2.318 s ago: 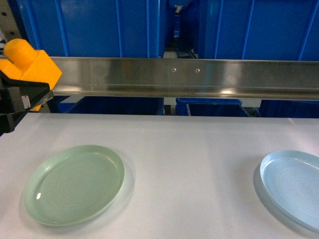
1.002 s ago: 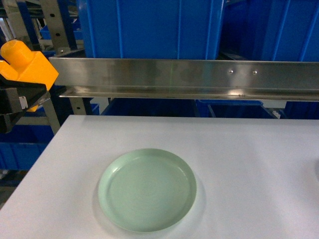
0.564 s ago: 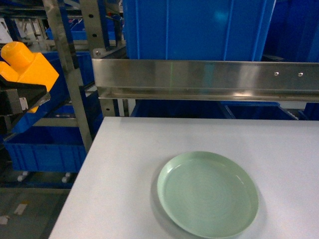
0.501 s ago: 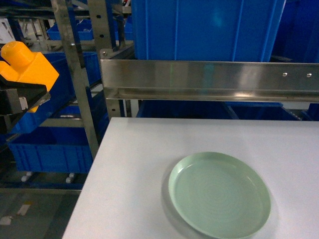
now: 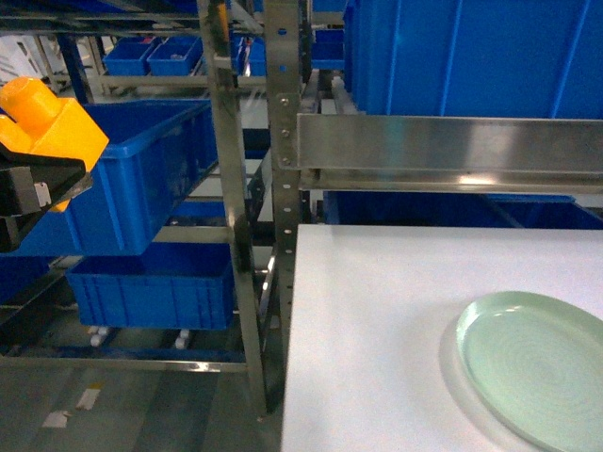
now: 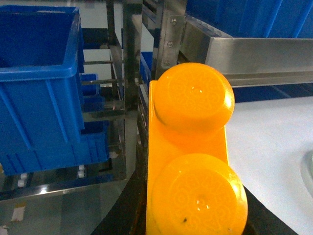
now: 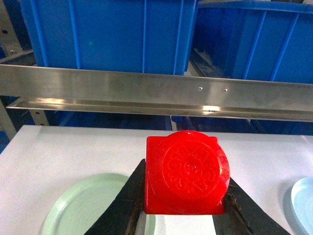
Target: Sort and place red and yellow blocks in left bins
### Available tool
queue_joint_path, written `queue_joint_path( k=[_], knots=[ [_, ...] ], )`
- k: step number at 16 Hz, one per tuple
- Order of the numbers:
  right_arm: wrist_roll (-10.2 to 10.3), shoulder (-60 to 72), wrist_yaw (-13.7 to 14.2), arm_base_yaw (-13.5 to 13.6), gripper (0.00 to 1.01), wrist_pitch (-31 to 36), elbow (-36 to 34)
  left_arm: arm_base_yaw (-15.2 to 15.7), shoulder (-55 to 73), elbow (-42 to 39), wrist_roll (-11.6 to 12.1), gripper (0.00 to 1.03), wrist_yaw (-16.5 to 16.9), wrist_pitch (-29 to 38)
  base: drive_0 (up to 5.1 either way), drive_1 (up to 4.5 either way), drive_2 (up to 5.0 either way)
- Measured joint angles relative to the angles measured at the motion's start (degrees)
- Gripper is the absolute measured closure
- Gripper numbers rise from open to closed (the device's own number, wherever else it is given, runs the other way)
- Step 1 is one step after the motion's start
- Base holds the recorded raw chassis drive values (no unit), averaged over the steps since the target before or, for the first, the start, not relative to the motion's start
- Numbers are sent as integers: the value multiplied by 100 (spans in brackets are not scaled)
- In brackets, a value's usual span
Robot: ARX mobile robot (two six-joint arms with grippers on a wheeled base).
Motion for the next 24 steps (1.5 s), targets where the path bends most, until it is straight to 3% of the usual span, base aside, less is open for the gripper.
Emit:
queue_joint_path(
  k=[24],
  knots=[
    [-2, -4, -2, 2, 72, 39, -2, 11, 4, 0, 0, 76, -4, -2, -501, 244, 244]
  ],
)
